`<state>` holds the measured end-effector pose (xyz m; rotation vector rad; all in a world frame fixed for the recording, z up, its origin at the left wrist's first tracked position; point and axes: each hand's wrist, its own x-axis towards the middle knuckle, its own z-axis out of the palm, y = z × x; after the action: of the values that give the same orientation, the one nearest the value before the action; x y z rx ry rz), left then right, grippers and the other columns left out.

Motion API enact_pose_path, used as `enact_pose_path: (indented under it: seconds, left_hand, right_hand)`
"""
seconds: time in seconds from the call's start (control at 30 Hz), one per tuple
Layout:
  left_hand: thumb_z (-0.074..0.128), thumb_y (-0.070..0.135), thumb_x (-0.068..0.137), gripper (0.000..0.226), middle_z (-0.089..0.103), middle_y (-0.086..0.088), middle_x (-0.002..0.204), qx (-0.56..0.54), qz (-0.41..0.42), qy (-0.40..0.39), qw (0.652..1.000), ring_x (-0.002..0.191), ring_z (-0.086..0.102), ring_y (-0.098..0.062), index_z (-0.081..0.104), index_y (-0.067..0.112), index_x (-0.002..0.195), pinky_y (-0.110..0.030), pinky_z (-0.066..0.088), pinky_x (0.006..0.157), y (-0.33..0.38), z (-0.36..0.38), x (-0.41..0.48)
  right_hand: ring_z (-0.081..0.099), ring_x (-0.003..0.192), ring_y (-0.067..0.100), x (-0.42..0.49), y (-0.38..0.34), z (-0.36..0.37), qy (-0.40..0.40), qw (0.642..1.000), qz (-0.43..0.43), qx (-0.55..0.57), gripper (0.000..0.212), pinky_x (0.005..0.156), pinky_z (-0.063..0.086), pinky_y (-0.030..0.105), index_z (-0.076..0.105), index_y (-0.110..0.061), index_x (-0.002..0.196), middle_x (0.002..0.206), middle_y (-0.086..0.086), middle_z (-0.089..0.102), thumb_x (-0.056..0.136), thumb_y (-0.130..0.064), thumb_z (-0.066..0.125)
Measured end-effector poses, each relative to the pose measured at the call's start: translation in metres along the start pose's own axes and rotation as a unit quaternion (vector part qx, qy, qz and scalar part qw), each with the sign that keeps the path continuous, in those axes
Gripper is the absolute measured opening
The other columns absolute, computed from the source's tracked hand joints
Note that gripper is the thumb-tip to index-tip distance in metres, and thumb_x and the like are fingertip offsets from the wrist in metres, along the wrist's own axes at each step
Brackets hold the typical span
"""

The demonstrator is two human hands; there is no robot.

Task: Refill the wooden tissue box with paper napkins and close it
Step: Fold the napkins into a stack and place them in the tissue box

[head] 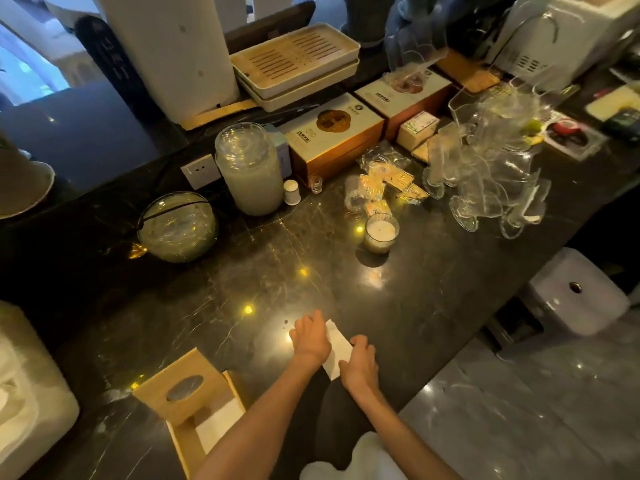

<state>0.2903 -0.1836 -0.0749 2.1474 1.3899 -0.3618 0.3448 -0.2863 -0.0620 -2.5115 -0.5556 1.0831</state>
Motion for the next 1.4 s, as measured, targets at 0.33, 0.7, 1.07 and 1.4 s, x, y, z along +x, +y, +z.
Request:
enact_pose_path:
  seconds: [0.33,0.7,1.07,1.4]
  left_hand:
    - [0.053,-0.004,0.082,0.031,0.055,-0.009,0.114,-0.283,-0.017,-0.031,0.958,0.105,0.055,-0.024,0.056,0.021,0.1,-0.033,0.05,0.089,-0.03,-0.002,-0.034]
    - [0.058,-0.005,0.09,0.01,0.067,-0.015,0.092,-0.54,-0.011,0.224,0.811,0.092,0.067,-0.028,0.06,0.004,0.091,-0.037,0.055,0.086,-0.012,0.037,-0.083]
    - [0.05,-0.017,0.085,0.037,0.064,-0.003,0.11,-0.501,-0.034,0.241,0.83,0.109,0.061,-0.009,0.063,0.011,0.105,-0.018,0.049,0.097,0.009,0.068,-0.088]
    - [0.043,-0.02,0.085,0.048,0.06,0.005,0.114,-0.474,-0.025,0.224,0.852,0.11,0.056,0.004,0.059,0.012,0.117,-0.012,0.045,0.095,0.017,0.061,-0.082]
  right_hand:
    - [0.055,0.105,0.019,0.024,0.015,-0.01,-0.088,0.989,-0.121,0.005,0.054,0.083,0.05,0.026,0.049,-0.02,0.128,0.126,0.004,0.041,0.081,-0.004,0.068]
    - [0.056,0.094,0.002,0.049,0.009,-0.068,-0.108,0.902,-0.417,0.005,0.021,0.082,0.045,0.016,0.065,-0.026,0.087,0.093,-0.014,0.06,0.087,-0.005,0.065]
    - [0.048,0.132,0.009,0.068,0.039,-0.057,-0.215,0.905,-0.359,0.074,0.059,0.111,0.039,0.028,0.049,-0.021,0.141,0.14,-0.007,0.054,0.09,0.008,0.056]
    - [0.024,0.139,0.001,0.069,0.033,-0.058,-0.263,0.901,-0.332,0.092,0.069,0.103,0.025,0.004,0.022,-0.021,0.155,0.148,-0.014,0.028,0.096,0.005,0.048]
